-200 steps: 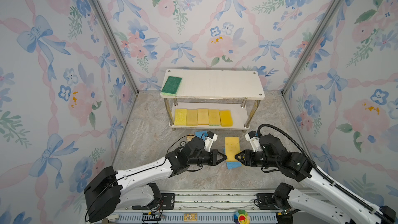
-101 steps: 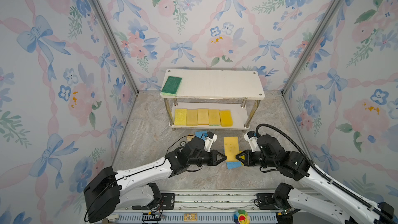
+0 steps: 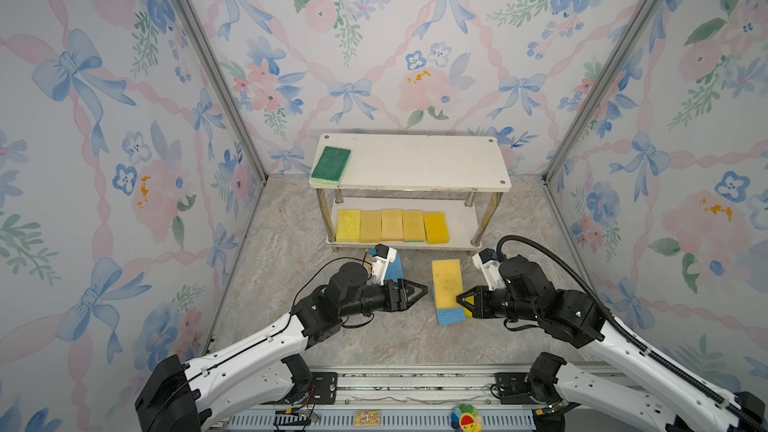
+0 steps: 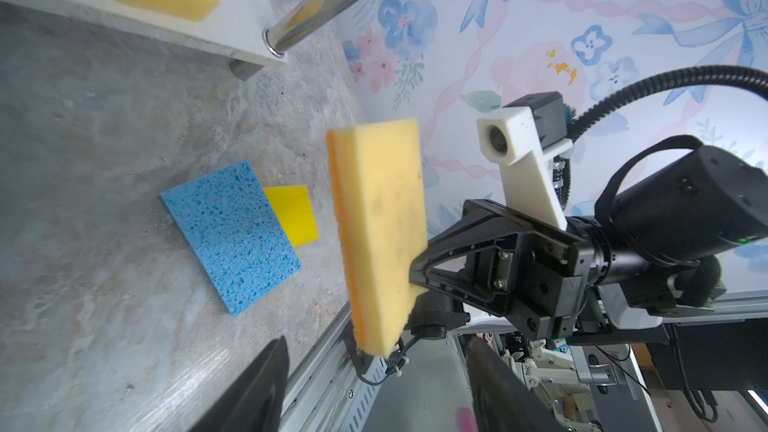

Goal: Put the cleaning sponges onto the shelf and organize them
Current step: 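Open the left gripper and draw it back while the right gripper lifts the sponge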

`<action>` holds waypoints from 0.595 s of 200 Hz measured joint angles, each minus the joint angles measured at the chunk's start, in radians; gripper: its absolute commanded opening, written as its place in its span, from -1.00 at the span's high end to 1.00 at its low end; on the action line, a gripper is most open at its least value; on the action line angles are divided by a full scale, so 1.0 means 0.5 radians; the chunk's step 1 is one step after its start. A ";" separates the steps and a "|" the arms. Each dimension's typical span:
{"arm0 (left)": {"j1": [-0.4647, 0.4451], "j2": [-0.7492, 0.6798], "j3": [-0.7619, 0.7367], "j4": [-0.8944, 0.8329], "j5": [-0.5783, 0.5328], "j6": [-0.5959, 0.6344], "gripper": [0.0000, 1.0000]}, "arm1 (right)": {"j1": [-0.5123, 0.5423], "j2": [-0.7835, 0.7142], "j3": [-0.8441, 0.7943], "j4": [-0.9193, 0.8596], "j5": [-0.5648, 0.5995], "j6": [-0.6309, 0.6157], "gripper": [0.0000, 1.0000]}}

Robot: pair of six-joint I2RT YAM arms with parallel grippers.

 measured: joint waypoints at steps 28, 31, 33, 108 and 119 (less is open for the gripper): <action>0.158 -0.300 -0.098 -0.102 -0.035 0.002 -0.56 | 0.000 0.005 0.184 -0.048 0.003 -0.038 0.95; 0.173 -0.331 -0.111 -0.113 -0.039 0.002 -0.57 | 0.000 0.006 0.210 -0.056 0.002 -0.042 0.95; 0.184 -0.351 -0.119 -0.119 -0.038 0.002 -0.57 | 0.001 0.010 0.225 -0.060 0.003 -0.046 0.95; 0.281 -0.653 -0.359 -0.340 -0.053 0.003 -0.66 | 0.001 0.170 0.762 -0.196 -0.002 -0.159 0.94; 0.287 -0.652 -0.362 -0.352 -0.053 0.008 -0.66 | 0.001 0.185 0.824 -0.219 -0.002 -0.179 0.93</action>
